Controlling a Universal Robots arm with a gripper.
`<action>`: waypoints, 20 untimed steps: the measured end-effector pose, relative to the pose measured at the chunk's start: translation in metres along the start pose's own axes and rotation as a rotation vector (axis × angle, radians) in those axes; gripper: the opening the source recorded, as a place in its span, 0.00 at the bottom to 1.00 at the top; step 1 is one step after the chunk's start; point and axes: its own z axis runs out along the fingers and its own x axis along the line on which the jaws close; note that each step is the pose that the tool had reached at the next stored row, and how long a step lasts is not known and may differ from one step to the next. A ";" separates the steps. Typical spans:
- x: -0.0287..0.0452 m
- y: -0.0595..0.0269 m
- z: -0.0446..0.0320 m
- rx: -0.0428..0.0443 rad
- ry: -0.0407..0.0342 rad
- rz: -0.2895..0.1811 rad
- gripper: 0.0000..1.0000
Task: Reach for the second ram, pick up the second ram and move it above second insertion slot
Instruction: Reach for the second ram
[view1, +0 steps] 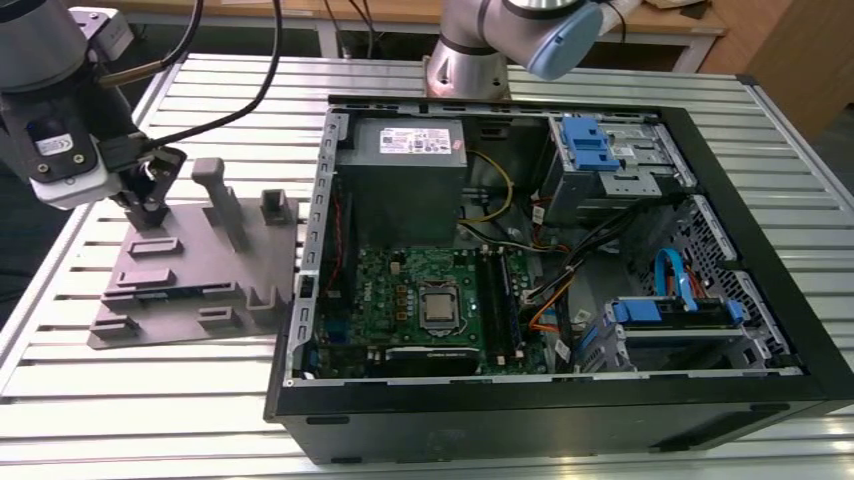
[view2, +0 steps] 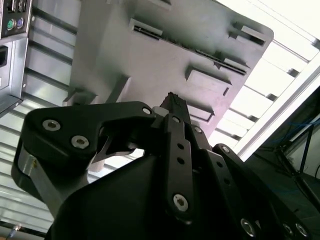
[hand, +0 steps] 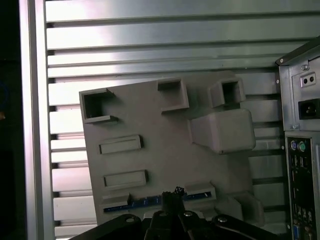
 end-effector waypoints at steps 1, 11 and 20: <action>-0.0001 -0.0021 0.0002 0.0001 0.0000 0.000 0.11; -0.0003 -0.0094 0.0160 0.0001 0.0013 0.000 0.11; -0.0001 -0.0114 0.0323 0.0002 0.0039 -0.002 0.11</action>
